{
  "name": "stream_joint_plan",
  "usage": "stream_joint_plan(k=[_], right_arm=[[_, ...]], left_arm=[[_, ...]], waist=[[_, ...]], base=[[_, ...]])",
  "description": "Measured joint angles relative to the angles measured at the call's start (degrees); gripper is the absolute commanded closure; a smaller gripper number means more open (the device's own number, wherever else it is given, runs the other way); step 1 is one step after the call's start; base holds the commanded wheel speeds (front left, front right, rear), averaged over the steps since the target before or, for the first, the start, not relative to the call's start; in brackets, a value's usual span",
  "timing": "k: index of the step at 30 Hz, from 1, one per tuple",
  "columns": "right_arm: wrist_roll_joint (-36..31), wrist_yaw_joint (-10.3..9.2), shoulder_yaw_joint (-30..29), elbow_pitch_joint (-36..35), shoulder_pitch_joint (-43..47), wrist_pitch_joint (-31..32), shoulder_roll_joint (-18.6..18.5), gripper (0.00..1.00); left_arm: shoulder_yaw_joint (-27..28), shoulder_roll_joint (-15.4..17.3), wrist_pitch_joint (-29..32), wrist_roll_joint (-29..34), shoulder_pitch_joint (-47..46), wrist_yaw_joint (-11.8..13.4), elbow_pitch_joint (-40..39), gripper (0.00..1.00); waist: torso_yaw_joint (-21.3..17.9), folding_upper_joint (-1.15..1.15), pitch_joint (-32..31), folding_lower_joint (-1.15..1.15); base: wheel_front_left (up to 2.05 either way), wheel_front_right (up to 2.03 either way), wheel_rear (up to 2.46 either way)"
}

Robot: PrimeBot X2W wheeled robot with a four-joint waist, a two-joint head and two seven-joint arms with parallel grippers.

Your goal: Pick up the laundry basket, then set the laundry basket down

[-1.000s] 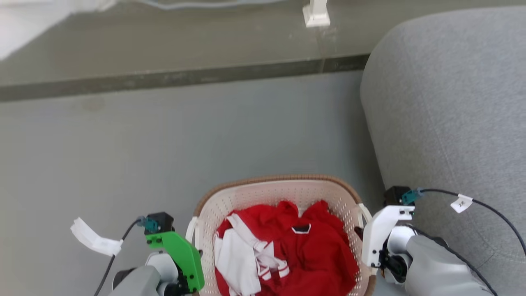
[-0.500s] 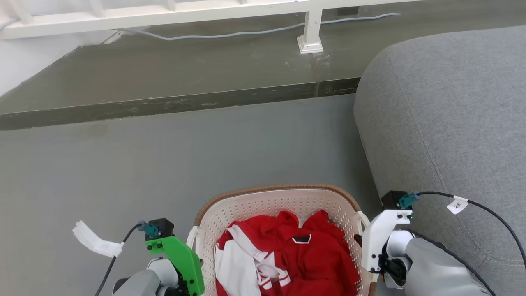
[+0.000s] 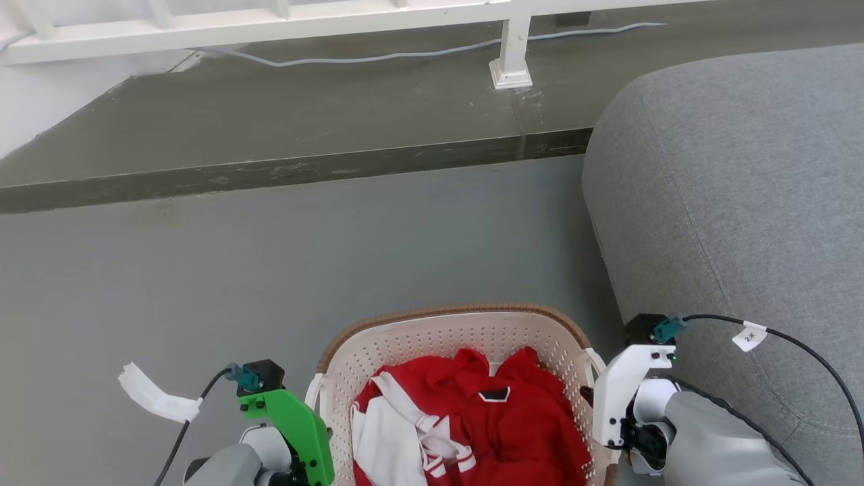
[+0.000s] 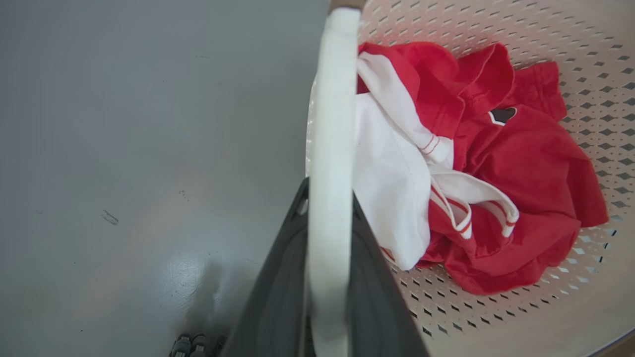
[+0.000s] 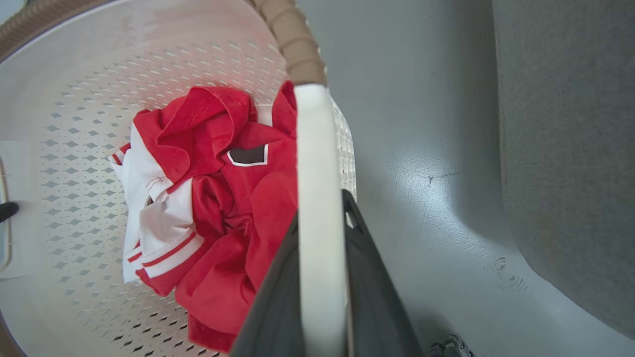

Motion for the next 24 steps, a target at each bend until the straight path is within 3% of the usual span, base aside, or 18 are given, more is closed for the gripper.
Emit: stream_joint_plan(k=[24], right_arm=[[1.05,-0.07,1.18,-0.58,-0.01,-0.09,-0.07,1.0]], left_arm=[[-0.55,0.53,-0.26,-0.92,-0.01,0.0,-0.21,1.0]], waist=[[0.0,0.0,1.03,0.0]], base=[[0.0,0.0,0.0]])
